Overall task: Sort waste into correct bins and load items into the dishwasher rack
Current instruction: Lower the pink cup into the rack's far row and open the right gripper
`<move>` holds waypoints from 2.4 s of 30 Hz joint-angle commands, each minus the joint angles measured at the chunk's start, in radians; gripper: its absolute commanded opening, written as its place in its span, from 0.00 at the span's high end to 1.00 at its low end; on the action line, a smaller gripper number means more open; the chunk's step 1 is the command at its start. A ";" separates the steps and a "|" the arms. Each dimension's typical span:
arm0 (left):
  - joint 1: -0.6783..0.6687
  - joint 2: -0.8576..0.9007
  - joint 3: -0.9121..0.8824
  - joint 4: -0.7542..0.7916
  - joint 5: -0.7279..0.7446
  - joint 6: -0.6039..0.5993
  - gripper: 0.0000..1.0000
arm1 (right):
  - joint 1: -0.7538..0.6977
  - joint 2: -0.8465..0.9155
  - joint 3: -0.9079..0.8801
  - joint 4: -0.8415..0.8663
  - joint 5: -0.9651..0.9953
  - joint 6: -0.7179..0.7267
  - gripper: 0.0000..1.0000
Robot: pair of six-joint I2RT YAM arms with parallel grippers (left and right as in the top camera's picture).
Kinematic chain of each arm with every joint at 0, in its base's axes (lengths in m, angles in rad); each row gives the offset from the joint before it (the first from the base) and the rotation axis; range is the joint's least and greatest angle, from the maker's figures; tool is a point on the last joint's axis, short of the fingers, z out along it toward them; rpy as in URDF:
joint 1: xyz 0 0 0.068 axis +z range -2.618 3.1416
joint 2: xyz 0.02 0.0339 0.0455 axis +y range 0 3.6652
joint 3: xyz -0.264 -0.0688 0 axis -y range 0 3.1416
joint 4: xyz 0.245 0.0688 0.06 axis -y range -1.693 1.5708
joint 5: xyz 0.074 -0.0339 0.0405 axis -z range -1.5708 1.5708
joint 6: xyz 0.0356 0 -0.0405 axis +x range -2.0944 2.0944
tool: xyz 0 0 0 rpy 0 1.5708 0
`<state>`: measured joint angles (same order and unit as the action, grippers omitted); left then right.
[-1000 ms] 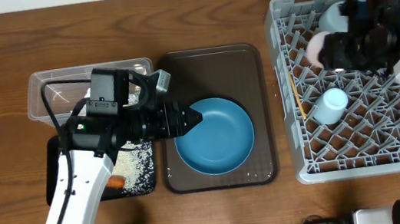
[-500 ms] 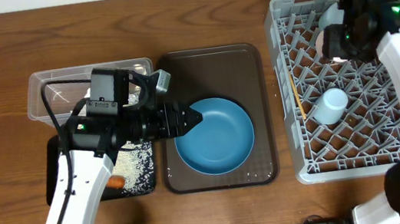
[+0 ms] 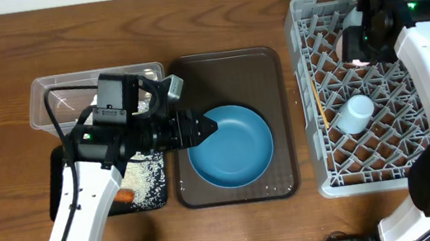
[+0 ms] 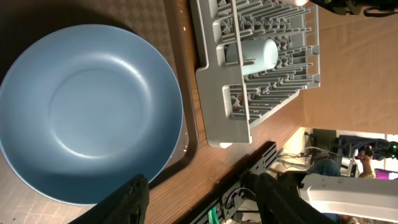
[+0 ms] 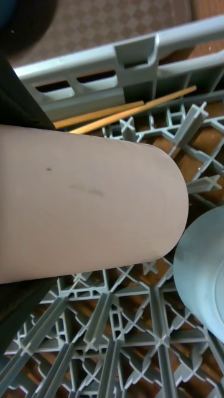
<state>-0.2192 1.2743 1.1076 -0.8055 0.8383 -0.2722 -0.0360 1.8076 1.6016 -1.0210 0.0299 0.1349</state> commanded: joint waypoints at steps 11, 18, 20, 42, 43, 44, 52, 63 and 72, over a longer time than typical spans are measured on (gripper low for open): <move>-0.002 -0.001 0.008 -0.010 0.005 0.010 0.43 | -0.003 0.036 0.005 0.008 0.015 0.019 0.89; -0.002 0.000 0.008 -0.010 0.005 0.010 0.43 | -0.001 0.037 -0.005 0.006 -0.018 0.039 0.90; -0.002 -0.001 0.008 -0.010 0.005 0.010 0.43 | 0.005 0.037 -0.016 0.016 -0.019 0.044 0.90; -0.002 -0.001 0.008 -0.010 0.005 0.010 0.43 | 0.011 0.037 -0.072 0.112 -0.019 0.044 0.84; -0.002 0.000 0.008 -0.009 0.005 0.010 0.43 | 0.011 0.037 -0.074 0.113 -0.019 0.044 0.82; -0.002 -0.001 0.008 -0.009 0.005 0.010 0.43 | 0.011 0.037 -0.074 0.113 -0.019 0.044 0.80; -0.002 -0.001 0.008 -0.010 0.005 0.010 0.43 | 0.010 0.037 -0.069 0.124 -0.019 0.045 0.01; -0.002 -0.001 0.008 -0.009 0.003 0.010 0.43 | -0.028 0.036 0.086 -0.023 -0.035 0.042 0.01; -0.002 -0.001 0.008 -0.021 -0.177 0.010 0.43 | -0.028 0.036 0.174 -0.209 -0.346 -0.080 0.01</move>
<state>-0.2192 1.2743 1.1072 -0.8192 0.7425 -0.2722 -0.0635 1.8420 1.7588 -1.2034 -0.1436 0.1257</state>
